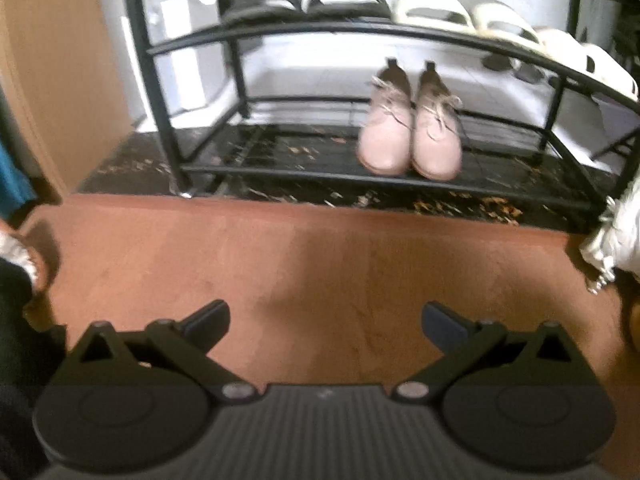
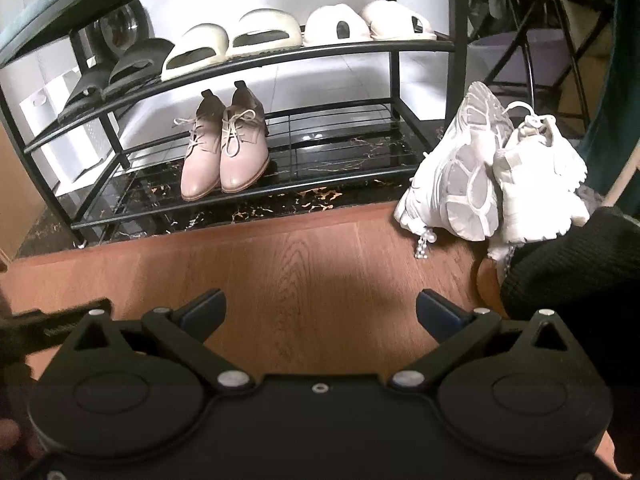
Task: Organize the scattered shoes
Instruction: 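Move the left tool to a white sneaker and close on it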
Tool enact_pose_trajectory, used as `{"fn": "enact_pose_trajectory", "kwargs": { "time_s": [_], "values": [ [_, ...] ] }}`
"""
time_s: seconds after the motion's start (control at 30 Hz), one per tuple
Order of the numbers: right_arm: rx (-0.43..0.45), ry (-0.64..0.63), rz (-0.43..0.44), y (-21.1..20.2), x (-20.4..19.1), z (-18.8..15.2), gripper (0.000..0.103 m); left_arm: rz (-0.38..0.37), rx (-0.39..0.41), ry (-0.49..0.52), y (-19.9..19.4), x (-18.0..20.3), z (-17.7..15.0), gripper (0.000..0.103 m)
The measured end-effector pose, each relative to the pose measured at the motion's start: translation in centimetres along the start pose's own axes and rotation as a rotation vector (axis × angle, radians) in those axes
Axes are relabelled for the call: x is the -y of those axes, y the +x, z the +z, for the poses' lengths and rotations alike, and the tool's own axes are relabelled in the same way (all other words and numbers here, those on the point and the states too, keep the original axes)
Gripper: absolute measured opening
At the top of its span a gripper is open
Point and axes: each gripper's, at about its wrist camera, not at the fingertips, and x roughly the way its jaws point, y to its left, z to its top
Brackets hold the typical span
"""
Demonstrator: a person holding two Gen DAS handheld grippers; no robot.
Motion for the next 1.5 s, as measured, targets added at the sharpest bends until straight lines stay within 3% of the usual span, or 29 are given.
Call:
{"fn": "enact_pose_trajectory", "kwargs": {
  "time_s": [0.23, 0.37, 0.6, 0.8, 1.0, 1.27, 1.37, 1.5],
  "values": [
    [-0.016, -0.078, 0.08, -2.6, 0.1, 4.1, 0.103, 0.005, 0.012, 0.074, 0.3, 2.4, 1.6, 0.102],
    [-0.017, -0.092, 0.077, -3.3, 2.0, 5.8, 0.103, -0.03, 0.002, 0.102, 0.8, 4.3, 2.6, 0.102],
    [-0.018, -0.103, 0.064, -4.0, 5.5, 8.1, 0.103, -0.227, -0.011, 0.172, 2.2, 9.9, 4.1, 0.102],
    [0.043, 0.042, 0.104, -4.4, 7.8, 7.7, 0.103, -0.363, 0.034, 0.3, 3.4, 16.7, 5.1, 0.102],
    [0.092, 0.125, 0.123, -4.7, 9.0, 7.7, 0.103, -0.525, 0.072, 0.334, 6.0, 23.6, 8.2, 0.102],
    [0.097, 0.176, 0.146, -4.8, 10.1, 7.7, 0.103, -0.715, -0.186, 0.199, 13.0, 30.9, 11.3, 0.102],
    [0.097, 0.193, 0.153, -4.9, 10.5, 7.7, 0.103, -0.785, -0.252, 0.103, 14.6, 31.1, 11.5, 0.102],
    [0.098, 0.215, 0.163, -4.9, 11.0, 7.6, 0.103, -0.881, -0.416, -0.047, 17.5, 30.9, 11.7, 0.102]
  ]
}}
